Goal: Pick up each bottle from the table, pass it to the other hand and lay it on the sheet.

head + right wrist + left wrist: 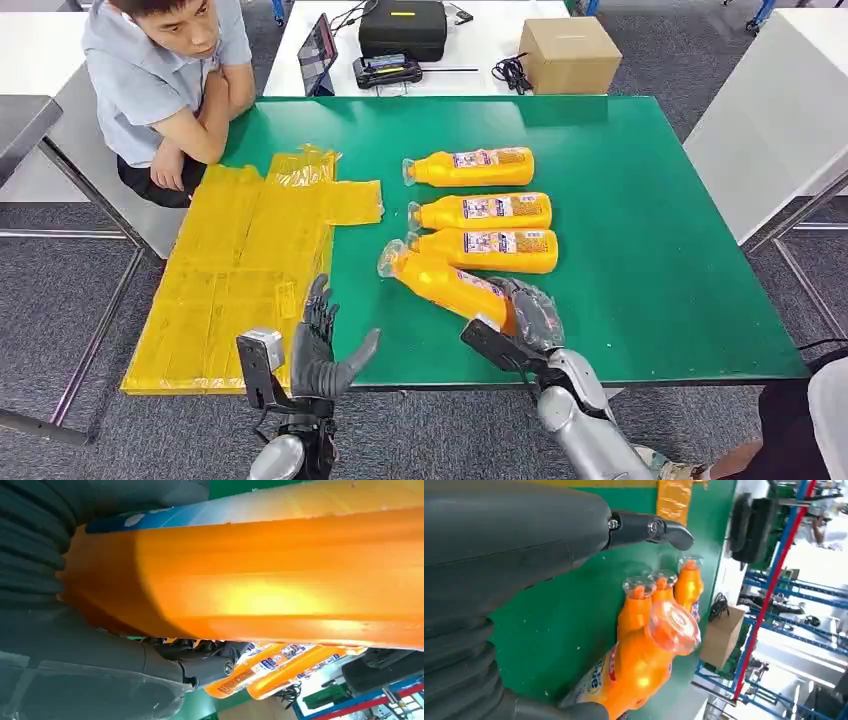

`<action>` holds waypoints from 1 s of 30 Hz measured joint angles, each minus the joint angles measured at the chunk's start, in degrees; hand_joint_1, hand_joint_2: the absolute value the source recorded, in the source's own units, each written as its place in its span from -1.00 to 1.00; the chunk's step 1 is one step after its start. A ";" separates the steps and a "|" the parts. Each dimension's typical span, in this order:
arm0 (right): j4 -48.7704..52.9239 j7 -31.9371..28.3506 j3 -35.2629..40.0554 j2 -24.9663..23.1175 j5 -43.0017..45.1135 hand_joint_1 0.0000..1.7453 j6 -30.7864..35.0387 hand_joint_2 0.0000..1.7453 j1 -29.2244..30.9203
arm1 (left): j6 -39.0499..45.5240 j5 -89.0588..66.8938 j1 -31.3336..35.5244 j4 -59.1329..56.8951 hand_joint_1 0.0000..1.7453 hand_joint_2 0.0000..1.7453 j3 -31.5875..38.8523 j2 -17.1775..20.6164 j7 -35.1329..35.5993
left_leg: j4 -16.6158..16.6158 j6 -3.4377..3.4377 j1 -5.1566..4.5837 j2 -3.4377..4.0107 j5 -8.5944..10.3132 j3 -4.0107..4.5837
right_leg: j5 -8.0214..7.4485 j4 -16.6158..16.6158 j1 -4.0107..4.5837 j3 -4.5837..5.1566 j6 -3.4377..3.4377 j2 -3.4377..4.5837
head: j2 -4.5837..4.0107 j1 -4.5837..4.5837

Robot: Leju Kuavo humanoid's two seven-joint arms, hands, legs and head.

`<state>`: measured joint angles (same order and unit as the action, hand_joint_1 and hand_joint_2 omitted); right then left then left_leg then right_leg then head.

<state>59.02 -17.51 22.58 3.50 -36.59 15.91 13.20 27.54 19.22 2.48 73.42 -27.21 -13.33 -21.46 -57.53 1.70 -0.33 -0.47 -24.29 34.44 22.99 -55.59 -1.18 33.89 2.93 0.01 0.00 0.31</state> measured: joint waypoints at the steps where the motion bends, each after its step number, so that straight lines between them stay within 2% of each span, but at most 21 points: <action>1: 0.30 -0.41 -0.17 -0.09 0.43 0.84 0.13 1.00 -0.29 | -0.48 1.19 -0.04 -0.15 -1.00 1.00 0.24 -0.13 0.71 | 0.00 0.00 0.00 -0.01 0.00 0.01 | 0.00 0.00 0.00 0.00 0.00 0.00 | 0.00 -0.02; 2: 0.55 -0.81 -0.35 -0.18 0.87 0.76 0.20 1.00 -0.60 | -0.94 2.08 -0.08 -0.31 -1.00 1.00 0.35 -0.26 1.33 | 0.00 0.00 0.00 -0.02 0.00 0.03 | 0.00 0.00 0.00 0.01 0.00 -0.01 | 0.00 -0.02; 4: 0.94 -1.71 -0.59 -0.61 1.70 0.78 0.22 1.00 -1.06 | -2.29 3.79 -0.10 -0.98 -1.00 1.00 0.48 -0.55 2.47 | 0.00 0.00 0.00 -0.02 0.00 0.06 | 0.00 0.00 0.00 0.04 0.00 0.00 | 0.00 -0.02; 5: 1.11 -2.07 -0.59 -0.78 1.98 0.70 0.20 1.00 -1.30 | -2.98 4.49 -0.06 -1.41 -1.00 1.00 0.50 -0.70 2.92 | 0.00 0.00 0.00 -0.01 0.00 0.07 | 0.00 0.00 0.00 0.05 0.00 0.00 | 0.00 -0.02; 12: 1.46 -3.32 -0.57 -1.68 3.21 0.72 -0.66 1.00 -1.60 | -8.10 7.77 1.28 -5.61 -1.00 1.00 0.59 -0.83 4.50 | 0.00 0.00 0.00 -0.02 0.00 0.15 | 0.00 0.00 0.00 0.11 0.00 -0.01 | 0.00 -0.02; 14: 1.62 -3.82 -0.52 -1.84 3.76 0.64 -1.18 1.00 -1.61 | -9.94 7.89 1.94 -6.93 -1.00 1.00 0.54 -0.83 4.33 | 0.00 0.00 0.00 -0.02 0.00 0.15 | 0.00 0.00 0.00 0.12 0.00 -0.01 | 0.00 -0.02; 16: 1.86 -4.19 -0.41 -2.01 4.32 0.72 -1.73 1.00 -1.58 | -11.34 7.80 2.42 -7.63 -1.00 1.00 0.35 -0.83 3.91 | 0.00 0.00 0.00 -0.02 0.00 0.16 | 0.00 -0.01 0.00 0.12 0.00 -0.01 | 0.00 -0.02; 18: 2.12 -4.30 -0.09 -2.16 4.59 0.68 -2.16 1.00 -1.57 | -12.00 7.69 2.81 -8.00 -1.00 1.00 -0.06 -0.83 3.73 | 0.00 0.00 0.00 -0.03 0.00 0.16 | 0.00 -0.01 0.00 0.12 0.00 -0.01 | 0.00 -0.02; 30: 3.04 -5.05 3.02 -3.65 6.12 0.62 -3.37 1.00 -1.04 | -9.88 5.92 6.07 -10.32 -1.00 1.00 -0.81 -1.60 2.05 | 0.00 0.00 0.00 -0.03 0.01 0.18 | 0.00 -0.01 0.00 0.13 0.00 -0.02 | 0.00 0.00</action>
<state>62.05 -22.56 25.60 -0.15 -30.47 12.55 12.16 17.66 25.14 8.54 63.10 -28.02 -14.93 -19.41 -57.53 1.70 -0.34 -0.50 -24.28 34.62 22.99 -55.60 -1.18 34.02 2.93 0.00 0.00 0.31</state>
